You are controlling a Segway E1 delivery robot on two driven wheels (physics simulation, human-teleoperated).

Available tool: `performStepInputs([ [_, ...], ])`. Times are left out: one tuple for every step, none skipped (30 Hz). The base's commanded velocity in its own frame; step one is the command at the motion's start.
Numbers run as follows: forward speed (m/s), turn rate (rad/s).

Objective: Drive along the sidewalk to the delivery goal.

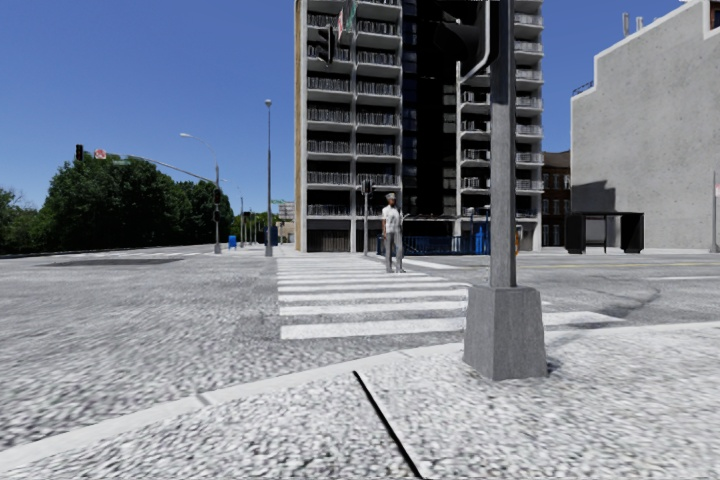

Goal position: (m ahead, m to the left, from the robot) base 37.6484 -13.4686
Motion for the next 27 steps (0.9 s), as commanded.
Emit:
performStepInputs([
  [2.00,0.00],
  [2.00,0.00],
  [2.00,0.00],
  [2.00,0.00],
  [2.00,0.00],
  [2.00,0.00],
  [2.00,0.00],
  [2.00,0.00],
  [2.00,0.00],
  [2.00,0.00],
  [2.00,0.00],
  [2.00,0.00],
  [2.00,0.00],
  [2.00,0.00],
  [2.00,0.00],
  [2.00,0.00],
  [2.00,0.00],
  [2.00,0.00],
  [2.00,0.03],
  [2.00,0.03],
  [2.00,0.08],
  [2.00,0.09],
  [1.95,0.09],
  [1.95,0.09],
  [1.87,0.09],
  [1.71,0.10],
  [1.71,0.10],
])
